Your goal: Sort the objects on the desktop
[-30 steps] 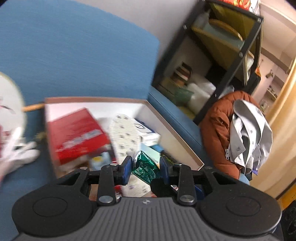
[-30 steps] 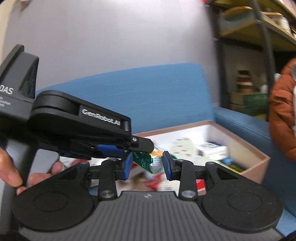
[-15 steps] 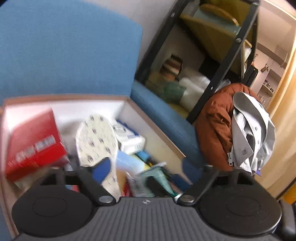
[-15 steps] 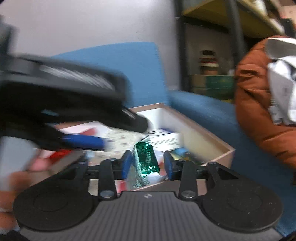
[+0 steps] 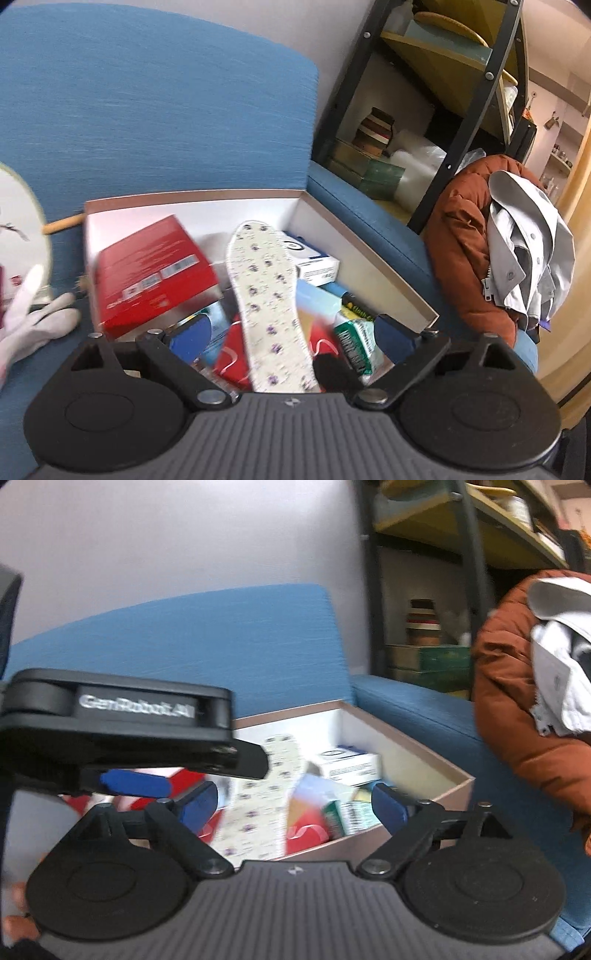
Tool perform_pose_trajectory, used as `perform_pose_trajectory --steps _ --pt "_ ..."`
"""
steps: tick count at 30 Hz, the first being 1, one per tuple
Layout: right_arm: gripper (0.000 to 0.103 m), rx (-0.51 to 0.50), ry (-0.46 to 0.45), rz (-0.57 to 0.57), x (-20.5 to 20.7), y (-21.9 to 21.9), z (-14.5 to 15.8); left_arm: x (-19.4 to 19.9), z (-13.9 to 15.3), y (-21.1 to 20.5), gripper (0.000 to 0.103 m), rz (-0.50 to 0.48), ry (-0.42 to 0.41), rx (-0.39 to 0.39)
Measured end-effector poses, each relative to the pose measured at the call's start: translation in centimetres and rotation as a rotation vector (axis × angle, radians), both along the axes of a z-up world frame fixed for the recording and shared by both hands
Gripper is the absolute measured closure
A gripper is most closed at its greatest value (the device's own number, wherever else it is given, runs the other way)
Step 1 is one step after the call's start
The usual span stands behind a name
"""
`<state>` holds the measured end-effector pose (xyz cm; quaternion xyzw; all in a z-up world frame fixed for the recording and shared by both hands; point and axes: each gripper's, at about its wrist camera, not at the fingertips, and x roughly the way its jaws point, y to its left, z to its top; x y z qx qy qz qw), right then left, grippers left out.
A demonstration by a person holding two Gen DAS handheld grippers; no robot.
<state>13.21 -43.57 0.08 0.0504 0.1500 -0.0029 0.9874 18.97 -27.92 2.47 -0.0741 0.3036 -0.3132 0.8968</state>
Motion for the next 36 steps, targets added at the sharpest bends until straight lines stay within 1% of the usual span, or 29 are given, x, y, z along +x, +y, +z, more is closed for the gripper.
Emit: perform_pose_trajectory --steps 2,4,11,16,19,22,24,26,28,30,33,36 --pt "0.010 -0.014 0.007 0.029 -0.4 1.1 0.3 -0.6 0.2 1.0 0.005 0.011 0.003 0.002" --pt "0.009 -0.030 0.015 0.058 -0.8 2.3 0.6 -1.2 0.5 2.0 0.005 0.027 -0.001 0.005" --pt "0.009 -0.060 0.051 0.115 -2.4 5.3 1.3 -3.5 1.4 4.7 0.005 0.081 -0.036 0.068" --pt "0.009 -0.087 0.078 0.136 -3.8 7.1 1.7 -5.4 2.0 6.2 0.005 0.099 -0.054 0.084" --pt "0.008 -0.096 0.091 0.141 -4.7 8.2 2.1 -6.5 2.2 6.9 0.005 0.122 -0.065 0.114" --pt "0.008 -0.110 0.103 0.133 -5.7 9.2 2.4 -7.5 2.1 7.6 0.005 0.143 -0.068 0.142" --pt "0.007 -0.118 0.113 0.136 -6.4 9.9 2.5 -8.2 2.0 8.2 0.005 0.151 -0.066 0.144" --pt "0.002 -0.125 0.124 0.134 -7.1 10.2 2.6 -8.7 1.9 8.9 0.005 0.161 -0.047 0.140" --pt "0.002 -0.134 0.132 0.128 -7.8 10.1 2.5 -9.1 1.6 9.4 0.005 0.184 -0.021 0.135" --pt "0.002 -0.138 0.154 0.101 -8.5 9.6 2.4 -9.8 1.3 9.9 0.005 0.201 -0.013 0.124" --pt "0.002 -0.132 0.188 0.043 -9.6 8.1 1.9 -10.7 0.6 10.2 0.004 0.198 0.002 0.115" --pt "0.002 -0.149 0.230 -0.020 -10.0 6.9 1.0 -11.3 -0.2 9.8 0.003 0.191 0.030 0.113"
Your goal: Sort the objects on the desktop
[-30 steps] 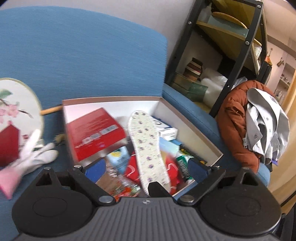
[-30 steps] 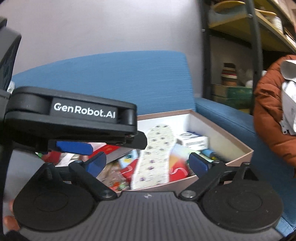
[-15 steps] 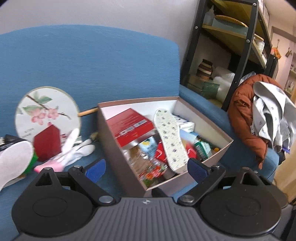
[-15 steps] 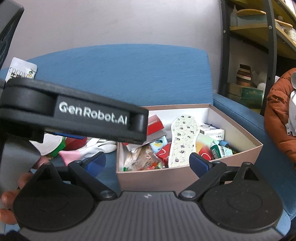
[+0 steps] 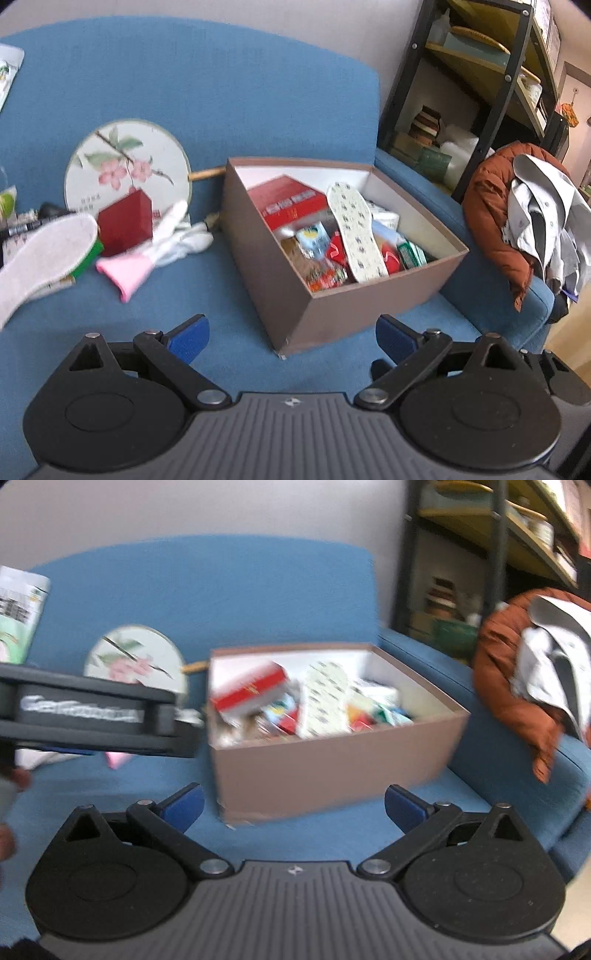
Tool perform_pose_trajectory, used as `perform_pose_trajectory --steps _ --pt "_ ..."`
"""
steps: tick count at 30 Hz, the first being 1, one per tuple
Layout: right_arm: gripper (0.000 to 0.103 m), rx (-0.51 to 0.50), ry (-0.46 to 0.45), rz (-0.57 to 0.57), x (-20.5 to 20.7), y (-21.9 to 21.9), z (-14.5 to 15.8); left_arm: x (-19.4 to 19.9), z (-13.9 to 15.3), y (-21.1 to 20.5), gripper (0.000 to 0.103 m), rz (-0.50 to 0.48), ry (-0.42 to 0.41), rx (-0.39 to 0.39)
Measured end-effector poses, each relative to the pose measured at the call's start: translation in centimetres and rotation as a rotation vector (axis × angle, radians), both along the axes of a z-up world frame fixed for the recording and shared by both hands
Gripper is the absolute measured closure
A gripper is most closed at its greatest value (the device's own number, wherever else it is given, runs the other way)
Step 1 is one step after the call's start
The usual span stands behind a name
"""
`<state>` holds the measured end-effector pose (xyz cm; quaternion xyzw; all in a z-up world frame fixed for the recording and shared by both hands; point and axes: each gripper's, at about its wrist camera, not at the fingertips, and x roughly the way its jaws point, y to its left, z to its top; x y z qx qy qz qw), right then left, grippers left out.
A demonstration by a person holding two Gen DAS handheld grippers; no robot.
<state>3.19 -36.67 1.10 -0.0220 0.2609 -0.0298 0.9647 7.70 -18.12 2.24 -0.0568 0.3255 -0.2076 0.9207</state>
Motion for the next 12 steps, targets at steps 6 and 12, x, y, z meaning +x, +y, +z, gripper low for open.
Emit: perform_pose_trajectory --steps 6,12 --pt "0.002 -0.007 0.032 -0.076 0.1 -1.5 -0.7 -0.2 -1.2 -1.2 0.003 -0.007 0.036 0.044" --pt "0.002 -0.010 0.034 -0.080 0.5 -1.3 -0.7 -0.5 -1.1 -1.3 0.003 -0.024 0.031 0.016"
